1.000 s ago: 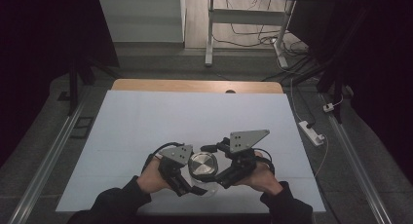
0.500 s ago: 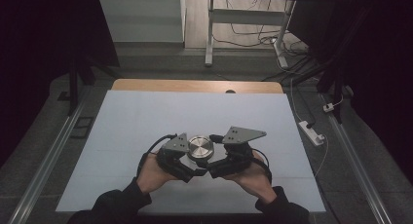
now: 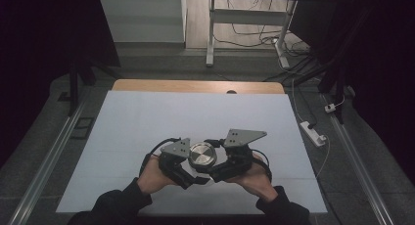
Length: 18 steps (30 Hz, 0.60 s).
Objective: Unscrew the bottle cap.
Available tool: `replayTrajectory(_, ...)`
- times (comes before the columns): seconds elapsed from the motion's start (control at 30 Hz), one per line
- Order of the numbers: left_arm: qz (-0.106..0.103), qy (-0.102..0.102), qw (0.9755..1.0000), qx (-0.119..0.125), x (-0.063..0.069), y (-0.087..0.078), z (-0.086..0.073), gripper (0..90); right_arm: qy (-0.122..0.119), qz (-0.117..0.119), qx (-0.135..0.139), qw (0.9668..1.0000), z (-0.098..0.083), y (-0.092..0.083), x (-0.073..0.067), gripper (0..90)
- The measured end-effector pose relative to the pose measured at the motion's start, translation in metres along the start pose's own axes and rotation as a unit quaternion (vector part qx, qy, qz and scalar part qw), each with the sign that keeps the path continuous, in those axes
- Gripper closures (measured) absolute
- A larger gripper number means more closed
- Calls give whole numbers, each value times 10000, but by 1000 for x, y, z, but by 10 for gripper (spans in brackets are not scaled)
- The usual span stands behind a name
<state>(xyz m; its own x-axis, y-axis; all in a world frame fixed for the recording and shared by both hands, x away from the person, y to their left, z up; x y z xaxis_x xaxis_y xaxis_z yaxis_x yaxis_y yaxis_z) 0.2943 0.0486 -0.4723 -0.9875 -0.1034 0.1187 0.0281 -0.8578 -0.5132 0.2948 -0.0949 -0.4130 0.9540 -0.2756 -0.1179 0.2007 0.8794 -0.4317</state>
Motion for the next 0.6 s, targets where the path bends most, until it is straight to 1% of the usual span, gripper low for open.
replayTrajectory(0.03, -137, 50, 9999, 20, 1, 0, 0, 157, 63, 483, 71, 9988, -1, -3, 2, 174)
replayTrajectory(0.07, -284, 76, 9995, 70, 2, 0, 1, 157, 62, 677, 128, 9976, -1, -4, 3, 174)
replayTrajectory(0.1, -447, 194, 9988, 22, 5, 0, 2, 157, 26, 838, 161, 9963, -2, -5, 3, 174)
replayTrajectory(0.13, -442, 240, 9987, -9, 6, 1, 2, 157, -15, 978, 174, 9950, -3, -6, 3, 173)
replayTrajectory(0.17, -442, 240, 9987, -9, 6, 1, 2, 157, -15, 978, 174, 9950, -3, -6, 3, 173)
replayTrajectory(0.2, -366, 240, 9990, -35, 6, 1, 3, 157, -49, 1056, 173, 9942, -3, -7, 3, 171)
replayTrajectory(0.23, -293, 233, 9993, -48, 6, 0, 3, 157, -30, 927, 146, 9956, -2, -8, 3, 142)
replayTrajectory(0.27, -130, 206, 9997, -74, 4, -1, 3, 157, -30, 927, 146, 9956, -2, -8, 3, 142)
replayTrajectory(0.3, 277, 75, 9995, -151, -1, -3, 2, 157, 42, 573, 128, 9983, 2, -10, 3, 75)
replayTrajectory(0.33, 277, 75, 9995, -151, -1, -3, 2, 157, 36, 381, 84, 9992, 3, -10, 4, 60)
replayTrajectory(0.37, 482, -28, 9987, -179, -3, -4, 2, 157, 36, 381, 84, 9992, 3, -10, 4, 60)
replayTrajectory(0.4, 710, -115, 9972, -207, -6, -4, 1, 157, 1, 151, 34, 9999, 4, -11, 3, 34)
replayTrajectory(0.43, 879, -251, 9956, -205, -9, -4, 0, 157, -35, 35, 27, 10000, 6, -11, 2, 18)
replayTrajectory(0.47, 909, -324, 9951, -193, -10, -5, -1, 157, -36, -161, -14, 9999, 7, -11, 0, 22)
replayTrajectory(0.5, 919, -389, 9949, -169, -12, -5, -2, 157, -134, -612, -61, 9980, 7, -8, -3, 29)
replayTrajectory(0.53, 905, -392, 9950, -158, -12, -5, -2, 157, -152, -699, -37, 9974, 7, -7, -4, 53)
replayTrajectory(0.57, 874, -375, 9954, -149, -11, -5, -2, 157, -152, -699, -37, 9974, 7, -7, -4, 53)
replayTrajectory(0.6, 835, -312, 9959, -143, -9, -4, -1, 157, -113, -867, -46, 9962, 7, -5, -4, 63)
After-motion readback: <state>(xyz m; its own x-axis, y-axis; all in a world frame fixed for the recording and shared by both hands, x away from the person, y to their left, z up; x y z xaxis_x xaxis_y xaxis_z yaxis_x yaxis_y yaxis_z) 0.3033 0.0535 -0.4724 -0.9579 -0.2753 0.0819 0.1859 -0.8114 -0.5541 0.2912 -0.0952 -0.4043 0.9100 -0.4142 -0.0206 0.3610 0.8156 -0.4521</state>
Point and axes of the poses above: each handheld gripper's, and its own axes: y roughly forward along the jaws, z roughly out of its top, x roughly to its right, the point moved 4 cm from there along y, roughly forward along the jaws, and after that the axes turned 2 degrees about -x, right-handed, at the moved point
